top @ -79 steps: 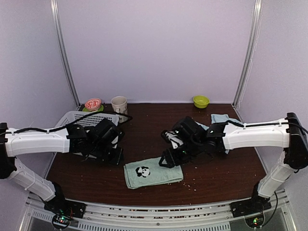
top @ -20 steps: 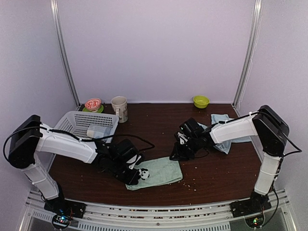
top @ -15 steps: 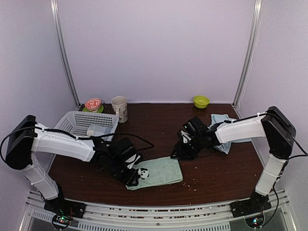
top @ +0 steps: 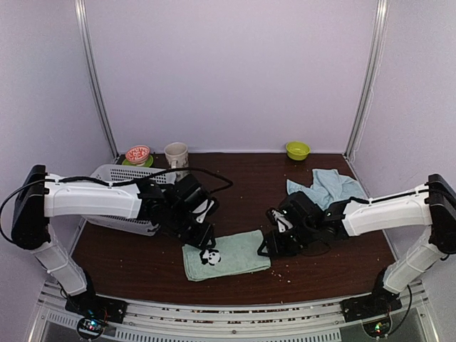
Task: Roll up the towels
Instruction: Smooth out the towel at the center of the board, then roll the towel at the center of the board.
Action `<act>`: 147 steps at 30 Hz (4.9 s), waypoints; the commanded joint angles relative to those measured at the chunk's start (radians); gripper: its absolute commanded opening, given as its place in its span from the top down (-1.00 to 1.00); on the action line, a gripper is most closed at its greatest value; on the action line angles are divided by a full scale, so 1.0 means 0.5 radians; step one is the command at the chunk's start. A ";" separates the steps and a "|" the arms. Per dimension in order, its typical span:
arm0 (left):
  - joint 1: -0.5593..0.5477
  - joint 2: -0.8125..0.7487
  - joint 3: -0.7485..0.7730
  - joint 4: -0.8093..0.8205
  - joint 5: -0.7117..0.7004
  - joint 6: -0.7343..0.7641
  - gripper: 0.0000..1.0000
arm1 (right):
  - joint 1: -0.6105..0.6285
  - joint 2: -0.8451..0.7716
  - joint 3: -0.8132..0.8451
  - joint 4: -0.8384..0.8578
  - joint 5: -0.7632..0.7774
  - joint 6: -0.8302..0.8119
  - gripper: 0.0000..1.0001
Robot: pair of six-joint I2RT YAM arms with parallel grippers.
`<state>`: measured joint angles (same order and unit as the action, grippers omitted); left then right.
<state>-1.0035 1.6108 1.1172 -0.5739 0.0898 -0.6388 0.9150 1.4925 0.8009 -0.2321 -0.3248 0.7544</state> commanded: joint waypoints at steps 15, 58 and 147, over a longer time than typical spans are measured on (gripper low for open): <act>0.065 0.233 -0.199 0.166 -0.181 -0.071 0.65 | -0.182 0.206 -0.276 0.716 -0.029 0.473 0.06; 0.004 0.785 0.641 0.223 0.254 0.111 0.77 | -0.581 -0.105 -0.054 -0.474 0.332 -0.418 1.00; 0.050 0.851 0.995 0.350 0.507 -0.022 1.00 | -0.186 0.229 -0.290 0.442 -0.002 -0.152 0.08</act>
<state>-0.9913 1.9656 1.5929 -0.4606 0.2687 -0.6197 0.8188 1.5990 0.7128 -0.0116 -0.3382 0.6872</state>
